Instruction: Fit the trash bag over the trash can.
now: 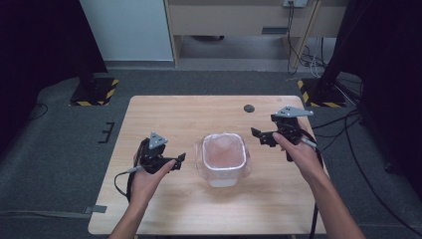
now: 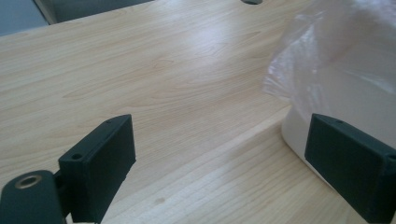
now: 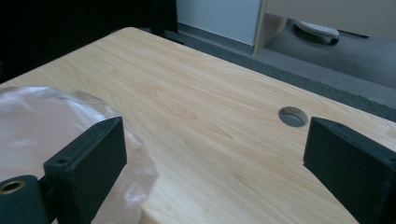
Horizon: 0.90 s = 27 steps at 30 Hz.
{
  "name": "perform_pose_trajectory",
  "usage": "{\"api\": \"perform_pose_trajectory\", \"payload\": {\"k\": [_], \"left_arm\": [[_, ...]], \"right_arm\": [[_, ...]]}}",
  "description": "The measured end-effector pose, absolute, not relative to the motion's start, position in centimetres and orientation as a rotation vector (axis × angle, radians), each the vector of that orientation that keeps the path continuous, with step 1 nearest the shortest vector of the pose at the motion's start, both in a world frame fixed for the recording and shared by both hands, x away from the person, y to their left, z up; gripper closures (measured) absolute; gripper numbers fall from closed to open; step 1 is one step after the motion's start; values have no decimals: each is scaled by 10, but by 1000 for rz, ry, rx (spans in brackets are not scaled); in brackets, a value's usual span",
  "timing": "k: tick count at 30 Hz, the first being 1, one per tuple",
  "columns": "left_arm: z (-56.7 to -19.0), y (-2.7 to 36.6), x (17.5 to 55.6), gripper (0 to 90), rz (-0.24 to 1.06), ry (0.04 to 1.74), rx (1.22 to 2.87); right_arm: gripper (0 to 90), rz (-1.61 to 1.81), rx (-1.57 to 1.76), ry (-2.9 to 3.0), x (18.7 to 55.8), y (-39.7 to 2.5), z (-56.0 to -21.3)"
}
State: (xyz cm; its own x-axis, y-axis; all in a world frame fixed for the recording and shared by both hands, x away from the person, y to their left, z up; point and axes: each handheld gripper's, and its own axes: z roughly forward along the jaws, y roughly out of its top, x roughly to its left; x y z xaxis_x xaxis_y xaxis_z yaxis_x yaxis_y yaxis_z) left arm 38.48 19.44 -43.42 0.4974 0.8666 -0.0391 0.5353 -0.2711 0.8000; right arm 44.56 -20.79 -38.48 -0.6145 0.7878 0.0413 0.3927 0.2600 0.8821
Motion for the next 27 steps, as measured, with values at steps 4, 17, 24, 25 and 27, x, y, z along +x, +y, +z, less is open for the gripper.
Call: {"api": "perform_pose_trajectory", "payload": {"k": [4, 17, 24, 25, 27], "left_arm": [[-439, 199, 396, 79, 540, 1187, 1956], [-467, 201, 433, 77, 543, 1244, 2018], [-482, 197, 444, 74, 524, 1279, 2036], [-484, 197, 446, 73, 515, 1284, 2041], [-488, 197, 449, 73, 511, 1293, 2049]], "right_arm": [[66, 1289, 1117, 2110, 453, -218, -393], [61, 1200, 1254, 2093, 478, -243, -434], [68, 1151, 1319, 2097, 486, -248, -459], [69, 1151, 1328, 2094, 487, -248, -462], [69, 1146, 1338, 2090, 490, -249, -466]]}}
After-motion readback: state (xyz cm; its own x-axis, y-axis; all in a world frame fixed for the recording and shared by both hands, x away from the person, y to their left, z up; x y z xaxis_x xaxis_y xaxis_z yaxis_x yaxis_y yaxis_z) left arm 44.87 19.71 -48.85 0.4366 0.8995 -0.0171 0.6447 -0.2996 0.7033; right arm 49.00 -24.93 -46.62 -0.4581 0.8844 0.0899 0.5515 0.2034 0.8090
